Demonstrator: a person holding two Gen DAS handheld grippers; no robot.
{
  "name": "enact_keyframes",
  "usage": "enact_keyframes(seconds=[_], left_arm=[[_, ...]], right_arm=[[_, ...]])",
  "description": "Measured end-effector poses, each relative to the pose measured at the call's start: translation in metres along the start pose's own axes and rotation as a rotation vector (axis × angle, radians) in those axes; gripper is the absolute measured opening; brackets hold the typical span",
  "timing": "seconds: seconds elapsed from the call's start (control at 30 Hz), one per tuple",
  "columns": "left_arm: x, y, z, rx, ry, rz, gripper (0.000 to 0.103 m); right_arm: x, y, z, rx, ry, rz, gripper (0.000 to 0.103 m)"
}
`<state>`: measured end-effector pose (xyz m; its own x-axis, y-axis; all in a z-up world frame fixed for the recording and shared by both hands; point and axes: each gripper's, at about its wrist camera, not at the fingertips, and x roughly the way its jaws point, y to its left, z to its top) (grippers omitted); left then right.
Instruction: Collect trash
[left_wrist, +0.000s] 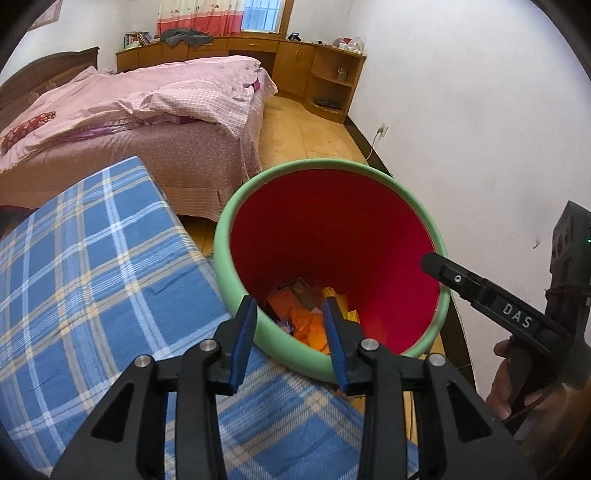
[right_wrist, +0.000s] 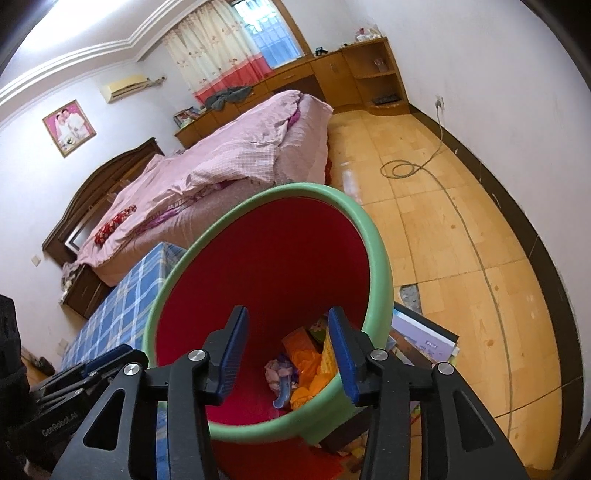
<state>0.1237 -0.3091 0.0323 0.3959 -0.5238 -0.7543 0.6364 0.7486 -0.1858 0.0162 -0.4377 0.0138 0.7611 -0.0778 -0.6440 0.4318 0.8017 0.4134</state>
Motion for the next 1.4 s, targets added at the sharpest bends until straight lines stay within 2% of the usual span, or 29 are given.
enact_keyframes(seconds=[0.13, 0.27, 0.43, 0.5, 0.73, 0.97, 1.03, 1.2, 1.3, 1.4], left_arm=[[-0.019, 0.004, -0.005, -0.013, -0.016, 0.010, 0.037], [-0.043, 0.009, -0.014, -0.034, -0.032, 0.032, 0.037], [-0.078, 0.019, -0.029, -0.066, -0.063, 0.067, 0.038], [-0.094, 0.022, -0.037, -0.073, -0.077, 0.089, 0.041], [-0.148, 0.045, -0.066, -0.140, -0.134, 0.160, 0.056], [-0.197, 0.071, -0.098, -0.220, -0.190, 0.219, 0.058], [-0.208, 0.077, -0.107, -0.245, -0.205, 0.237, 0.058], [-0.240, 0.096, -0.133, -0.309, -0.254, 0.317, 0.058], [-0.258, 0.103, -0.152, -0.332, -0.295, 0.426, 0.058], [-0.270, 0.108, -0.170, -0.344, -0.319, 0.494, 0.058]], right_arm=[[-0.017, 0.011, -0.005, -0.017, -0.008, 0.020, 0.052], [-0.035, 0.026, -0.012, -0.045, -0.011, 0.039, 0.062], [-0.062, 0.050, -0.022, -0.095, -0.018, 0.074, 0.066], [-0.072, 0.061, -0.028, -0.115, -0.026, 0.093, 0.075], [-0.098, 0.102, -0.053, -0.188, -0.038, 0.155, 0.075], [-0.115, 0.148, -0.083, -0.275, -0.049, 0.234, 0.076], [-0.120, 0.160, -0.091, -0.304, -0.059, 0.243, 0.080], [-0.130, 0.182, -0.112, -0.364, -0.083, 0.265, 0.083], [-0.137, 0.192, -0.124, -0.398, -0.109, 0.268, 0.083], [-0.142, 0.199, -0.139, -0.430, -0.129, 0.284, 0.084]])
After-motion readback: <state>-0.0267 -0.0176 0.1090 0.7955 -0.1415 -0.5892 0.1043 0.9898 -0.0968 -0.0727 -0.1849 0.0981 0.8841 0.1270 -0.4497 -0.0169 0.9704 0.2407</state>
